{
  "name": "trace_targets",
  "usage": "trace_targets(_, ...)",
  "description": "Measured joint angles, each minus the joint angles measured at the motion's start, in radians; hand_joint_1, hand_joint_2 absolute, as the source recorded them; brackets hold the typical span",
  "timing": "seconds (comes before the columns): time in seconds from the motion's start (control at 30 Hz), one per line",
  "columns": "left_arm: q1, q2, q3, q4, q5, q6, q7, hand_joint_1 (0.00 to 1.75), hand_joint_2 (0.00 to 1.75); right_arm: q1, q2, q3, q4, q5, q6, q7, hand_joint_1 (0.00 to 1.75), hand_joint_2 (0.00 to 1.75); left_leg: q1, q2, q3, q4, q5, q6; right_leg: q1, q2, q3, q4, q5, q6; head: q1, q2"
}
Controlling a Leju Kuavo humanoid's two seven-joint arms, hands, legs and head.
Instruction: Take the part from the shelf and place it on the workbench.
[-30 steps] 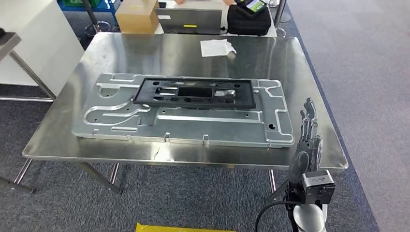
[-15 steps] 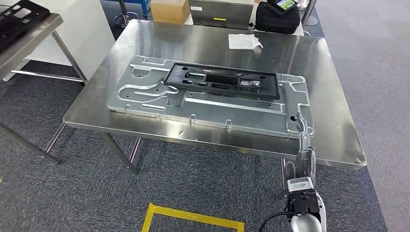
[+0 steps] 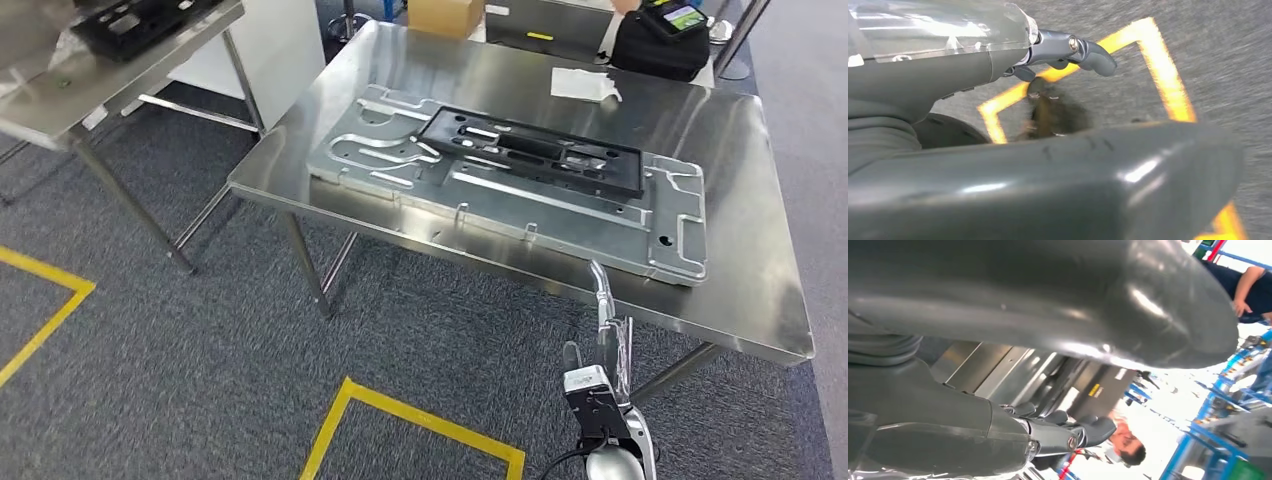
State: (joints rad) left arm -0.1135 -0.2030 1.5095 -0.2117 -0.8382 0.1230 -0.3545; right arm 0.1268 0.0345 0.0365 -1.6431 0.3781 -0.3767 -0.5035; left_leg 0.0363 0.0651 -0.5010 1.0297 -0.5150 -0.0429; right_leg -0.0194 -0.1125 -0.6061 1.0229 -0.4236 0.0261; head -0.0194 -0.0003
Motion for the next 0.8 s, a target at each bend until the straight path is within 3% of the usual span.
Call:
trace_targets(0.07,0.006,-0.003,0.0,0.0,0.0,-0.004,-0.012,0.0,0.0,0.003,-0.003,0.005,0.02,0.0,-0.006,-0.008,0.0,0.0,-0.007,-0.013,-0.012,-0.009,0.004,0.031,-0.004,-0.013,-0.002,0.0,0.009,0.018,0.003,0.0)
trace_targets(0.1,0.009,-0.004,0.0,0.0,0.0,-0.006,-0.014,0.0,0.0,0.005,-0.003,0.008,0.029,0.0,-0.007,-0.009,0.0,0.0,-0.009,-0.02,-0.021,-0.01,0.014,0.045,-0.009,0.0,-0.006,0.004,-0.001,0.026,0.003,0.0)
trace_targets(0.13,0.012,-0.006,0.0,0.0,0.0,-0.007,-0.015,0.0,0.0,0.008,-0.004,0.011,0.036,0.001,-0.007,-0.01,0.0,0.0,-0.011,-0.027,-0.033,-0.012,0.026,0.057,-0.012,0.023,-0.014,0.023,-0.031,0.031,0.004,0.0)
trace_targets(0.17,0.013,-0.007,0.0,0.0,0.0,-0.009,-0.015,0.0,0.0,0.012,-0.005,0.012,0.044,0.002,-0.008,-0.01,0.0,0.0,-0.013,-0.034,-0.048,-0.014,0.041,0.066,-0.013,0.054,-0.026,0.061,-0.079,0.033,0.003,0.0)
trace_targets(0.23,0.013,-0.008,0.0,0.0,0.0,-0.011,-0.015,0.0,0.0,0.017,-0.009,0.016,0.059,0.008,-0.007,-0.007,0.0,0.0,-0.021,-0.055,-0.081,-0.013,0.068,0.077,-0.006,0.098,-0.052,0.178,-0.188,0.025,0.003,0.0)
trace_targets(0.27,0.014,-0.008,0.0,0.0,0.001,-0.01,-0.013,0.0,0.0,0.017,-0.01,0.019,0.069,0.013,-0.003,-0.004,0.0,0.0,-0.026,-0.067,-0.098,-0.013,0.081,0.08,0.0,0.105,-0.057,0.23,-0.217,0.019,0.003,0.0)
trace_targets(0.3,0.014,-0.008,0.0,0.0,0.001,-0.009,-0.008,0.0,0.0,0.016,-0.01,0.024,0.079,0.019,0.002,0.002,0.0,0.0,-0.032,-0.079,-0.115,-0.012,0.094,0.081,0.005,0.108,-0.05,0.258,-0.22,0.01,0.003,0.0)
trace_targets(0.33,0.015,-0.008,0.0,0.0,0.001,-0.007,-0.001,0.0,0.0,0.012,-0.01,0.031,0.09,0.027,0.009,0.009,0.0,0.0,-0.036,-0.092,-0.129,-0.011,0.106,0.083,0.011,0.11,-0.027,0.254,-0.203,0.001,0.003,0.0)
trace_targets(0.37,0.014,-0.008,0.0,0.0,0.001,-0.005,0.005,0.0,0.0,0.007,-0.009,0.041,0.103,0.035,0.013,0.015,0.0,0.0,-0.04,-0.104,-0.142,-0.011,0.118,0.083,0.018,0.115,0.011,0.216,-0.174,-0.01,0.003,0.0)
trace_targets(0.4,0.013,-0.008,0.0,0.0,0.001,-0.004,0.01,0.0,0.0,-0.002,-0.009,0.052,0.119,0.044,0.016,0.022,0.0,0.0,-0.043,-0.115,-0.152,-0.011,0.129,0.083,0.026,0.132,0.061,0.151,-0.149,-0.024,0.003,0.0)
trace_targets(0.47,0.008,-0.008,0.0,0.0,0.0,0.0,0.016,0.0,0.0,-0.025,-0.005,0.076,0.161,0.063,0.016,0.031,0.0,0.0,-0.047,-0.137,-0.168,-0.013,0.152,0.079,0.038,0.167,0.15,0.013,-0.136,-0.048,0.003,0.0)
trace_targets(0.5,0.006,-0.008,0.0,0.0,0.0,0.003,0.017,0.0,0.0,-0.037,-0.001,0.087,0.191,0.073,0.013,0.035,0.0,0.0,-0.046,-0.146,-0.172,-0.016,0.164,0.075,0.042,0.178,0.174,-0.03,-0.14,-0.055,0.003,0.0)
trace_targets(0.6,0.008,-0.005,0.0,0.0,-0.001,0.009,0.019,0.0,0.0,-0.065,0.017,0.123,0.295,0.1,-0.008,0.042,0.0,0.0,-0.048,-0.165,-0.182,-0.028,0.189,0.059,0.039,0.152,0.171,-0.061,-0.122,-0.064,0.003,0.0)
trace_targets(0.63,0.01,-0.004,0.0,0.0,-0.002,0.011,0.019,0.0,0.0,-0.072,0.025,0.133,0.326,0.109,-0.015,0.044,0.0,0.0,-0.048,-0.153,-0.191,-0.015,0.171,0.055,0.035,0.14,0.164,-0.066,-0.11,-0.068,0.003,0.0)
trace_targets(0.67,0.011,-0.003,0.0,0.0,-0.002,0.014,0.019,0.0,0.0,-0.08,0.031,0.142,0.357,0.116,-0.015,0.05,0.0,0.0,-0.048,-0.135,-0.203,0.016,0.133,0.051,0.031,0.128,0.156,-0.07,-0.098,-0.07,0.002,0.0)
trace_targets(0.73,0.01,-0.002,0.0,0.0,-0.003,0.023,0.019,0.0,0.0,-0.107,0.044,0.154,0.454,0.121,0.005,0.071,0.0,0.0,-0.039,-0.094,-0.234,0.13,0.034,0.039,0.03,0.105,0.136,-0.07,-0.08,-0.071,0.0,0.0)
trace_targets(0.77,0.009,-0.002,0.0,0.0,-0.005,0.03,0.019,0.0,0.0,-0.128,0.051,0.158,0.527,0.116,0.017,0.082,0.0,0.0,-0.033,-0.084,-0.247,0.193,0.008,0.031,0.029,0.091,0.125,-0.069,-0.073,-0.068,0.0,0.0)
trace_targets(0.8,0.009,-0.001,0.0,0.0,-0.007,0.036,0.02,0.0,0.0,-0.152,0.058,0.159,0.618,0.111,0.02,0.093,0.0,0.0,-0.028,-0.079,-0.251,0.24,0.007,0.024,0.029,0.076,0.114,-0.066,-0.067,-0.064,0.0,0.0)
